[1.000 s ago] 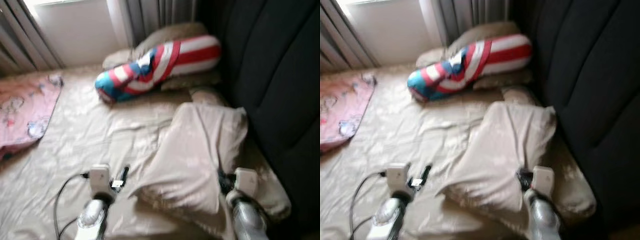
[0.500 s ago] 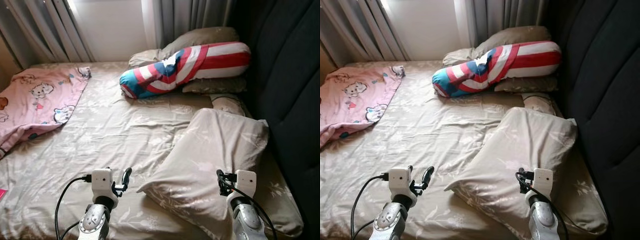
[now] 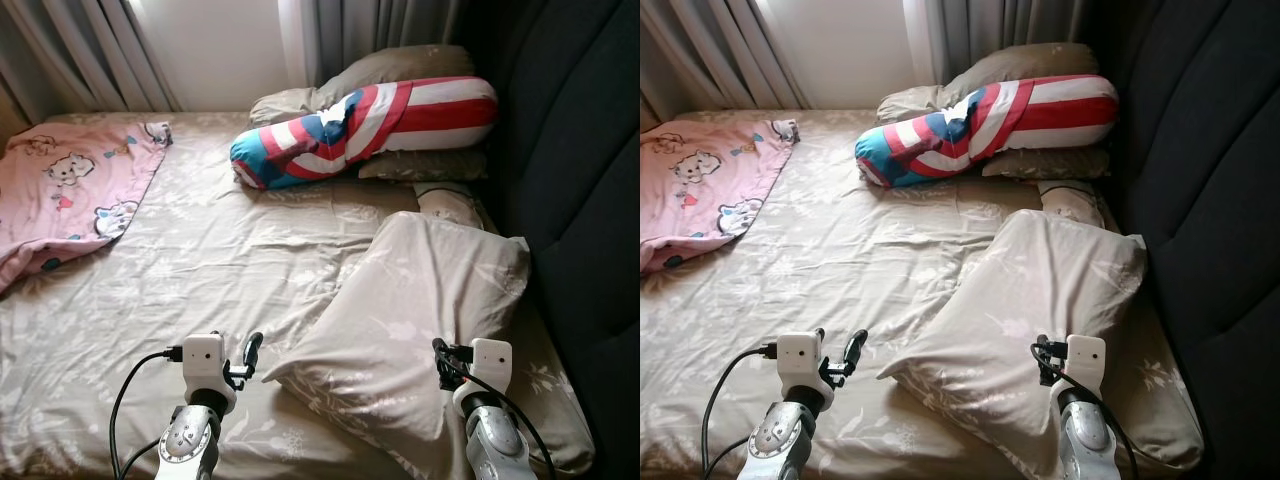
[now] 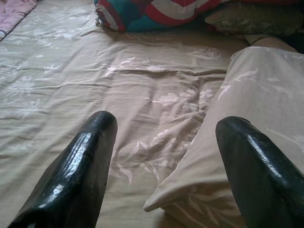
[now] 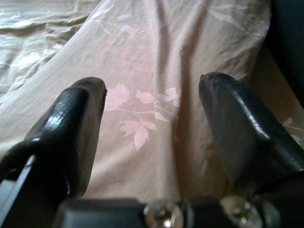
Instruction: Clean up the room
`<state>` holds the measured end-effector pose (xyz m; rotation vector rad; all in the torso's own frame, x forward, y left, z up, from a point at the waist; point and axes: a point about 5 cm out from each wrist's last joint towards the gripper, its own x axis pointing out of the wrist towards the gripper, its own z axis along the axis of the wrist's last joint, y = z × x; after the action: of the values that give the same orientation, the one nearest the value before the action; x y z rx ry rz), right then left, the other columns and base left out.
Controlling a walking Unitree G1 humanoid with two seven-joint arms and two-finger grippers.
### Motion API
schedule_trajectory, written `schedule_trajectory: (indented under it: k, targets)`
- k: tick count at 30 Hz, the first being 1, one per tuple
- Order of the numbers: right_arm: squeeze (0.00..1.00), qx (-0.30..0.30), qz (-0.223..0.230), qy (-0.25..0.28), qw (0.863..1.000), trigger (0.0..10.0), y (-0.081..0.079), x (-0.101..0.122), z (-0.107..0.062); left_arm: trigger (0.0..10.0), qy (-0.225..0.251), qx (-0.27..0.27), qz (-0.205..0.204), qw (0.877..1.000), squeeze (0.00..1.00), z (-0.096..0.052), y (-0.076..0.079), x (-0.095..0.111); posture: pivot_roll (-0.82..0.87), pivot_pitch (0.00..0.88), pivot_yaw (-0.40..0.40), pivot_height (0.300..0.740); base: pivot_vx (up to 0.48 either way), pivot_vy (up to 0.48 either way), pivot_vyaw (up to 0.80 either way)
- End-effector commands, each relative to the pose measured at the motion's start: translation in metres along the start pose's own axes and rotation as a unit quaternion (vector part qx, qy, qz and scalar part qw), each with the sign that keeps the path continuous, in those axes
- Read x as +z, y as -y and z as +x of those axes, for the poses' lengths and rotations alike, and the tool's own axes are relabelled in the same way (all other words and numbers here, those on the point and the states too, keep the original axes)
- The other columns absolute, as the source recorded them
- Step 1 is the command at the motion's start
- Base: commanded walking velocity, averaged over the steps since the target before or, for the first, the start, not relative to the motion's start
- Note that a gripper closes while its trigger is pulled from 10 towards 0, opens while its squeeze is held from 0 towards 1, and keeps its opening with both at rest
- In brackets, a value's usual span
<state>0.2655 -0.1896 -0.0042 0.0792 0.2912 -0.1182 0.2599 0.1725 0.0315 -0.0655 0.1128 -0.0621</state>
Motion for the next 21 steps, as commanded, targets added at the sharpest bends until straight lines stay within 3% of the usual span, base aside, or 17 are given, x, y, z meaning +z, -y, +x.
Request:
schedule_trajectory:
  k: [1, 4, 21]
  targets:
    - [0.0, -0.002, 0.004, -0.015, 1.0, 10.0, 0.0004, -0.0068, -0.0027, 10.0, -0.003, 0.003, 0.009, 1.0, 0.0, -0.0025, -0.0023, -0.0018, -0.1, 0.089, 0.019, 0.74, 0.0, -0.446, 0.0]
    - [0.0, -0.002, 0.004, -0.015, 1.0, 10.0, 0.0003, -0.007, -0.0027, 10.0, -0.003, 0.005, 0.009, 1.0, 0.0, -0.0026, -0.0023, -0.0018, -0.1, 0.09, 0.018, 0.74, 0.0, -0.459, 0.0]
    - [0.0, -0.009, 0.0, -0.029, 1.0, 10.0, -0.0002, -0.0129, -0.0046, 10.0, -0.001, 0.008, -0.005, 1.0, 0.0, -0.004, -0.0025, -0.0014, -0.1, 0.094, 0.017, 0.74, 0.0, 0.0, 0.0]
